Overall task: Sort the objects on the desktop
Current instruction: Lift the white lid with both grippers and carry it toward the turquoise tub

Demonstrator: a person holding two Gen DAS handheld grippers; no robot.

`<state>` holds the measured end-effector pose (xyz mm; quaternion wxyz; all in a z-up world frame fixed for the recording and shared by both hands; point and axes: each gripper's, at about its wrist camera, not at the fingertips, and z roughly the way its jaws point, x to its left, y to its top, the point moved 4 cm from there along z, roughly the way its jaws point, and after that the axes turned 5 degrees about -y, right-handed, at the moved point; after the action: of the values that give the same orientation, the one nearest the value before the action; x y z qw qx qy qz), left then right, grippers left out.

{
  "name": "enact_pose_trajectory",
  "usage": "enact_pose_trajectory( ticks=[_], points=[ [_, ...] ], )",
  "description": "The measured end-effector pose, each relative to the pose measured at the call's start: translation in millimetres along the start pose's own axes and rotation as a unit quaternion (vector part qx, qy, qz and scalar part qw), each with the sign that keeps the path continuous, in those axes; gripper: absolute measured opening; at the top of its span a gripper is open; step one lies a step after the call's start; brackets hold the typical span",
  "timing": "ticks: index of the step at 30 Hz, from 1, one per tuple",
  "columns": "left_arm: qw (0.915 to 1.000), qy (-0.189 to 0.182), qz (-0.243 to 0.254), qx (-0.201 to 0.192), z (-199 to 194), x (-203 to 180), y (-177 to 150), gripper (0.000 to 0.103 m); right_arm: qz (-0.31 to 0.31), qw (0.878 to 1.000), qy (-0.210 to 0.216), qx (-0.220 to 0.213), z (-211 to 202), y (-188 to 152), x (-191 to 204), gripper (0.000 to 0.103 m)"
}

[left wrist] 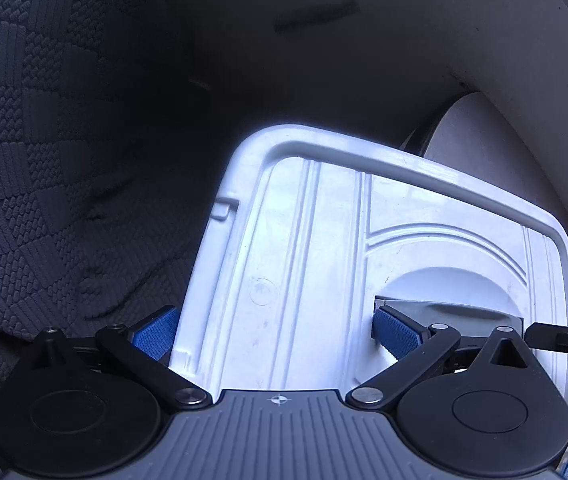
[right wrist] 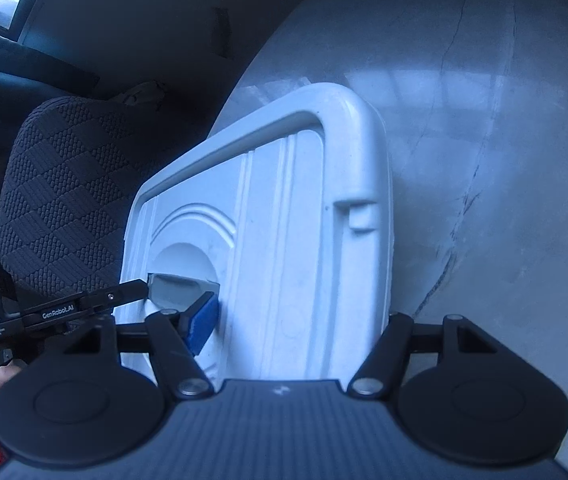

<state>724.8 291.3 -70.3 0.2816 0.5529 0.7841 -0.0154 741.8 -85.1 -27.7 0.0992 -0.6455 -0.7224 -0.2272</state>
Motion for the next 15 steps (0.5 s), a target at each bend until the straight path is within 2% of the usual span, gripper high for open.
enact_pose_trajectory(
  ticks=[3, 6, 15],
  points=[
    [0.9999, 0.003, 0.012, -0.008, -11.3, -10.1, 2.1, 0.102, -0.001, 1.000, -0.001, -0.010, -10.7, 0.0, 0.3, 0.067],
    [0.9994, -0.002, 0.024, -0.024, -3.1, 4.6, 12.5, 0.102, -0.006, 1.000, 0.001, -0.029, -24.6, -0.9, 6.6, 0.067],
    [0.9954, -0.007, 0.045, -0.085, -71.2, -21.3, 13.9, 0.102, -0.031, 0.996, 0.011, -0.083, -75.2, -8.6, 34.6, 0.066]
  ],
)
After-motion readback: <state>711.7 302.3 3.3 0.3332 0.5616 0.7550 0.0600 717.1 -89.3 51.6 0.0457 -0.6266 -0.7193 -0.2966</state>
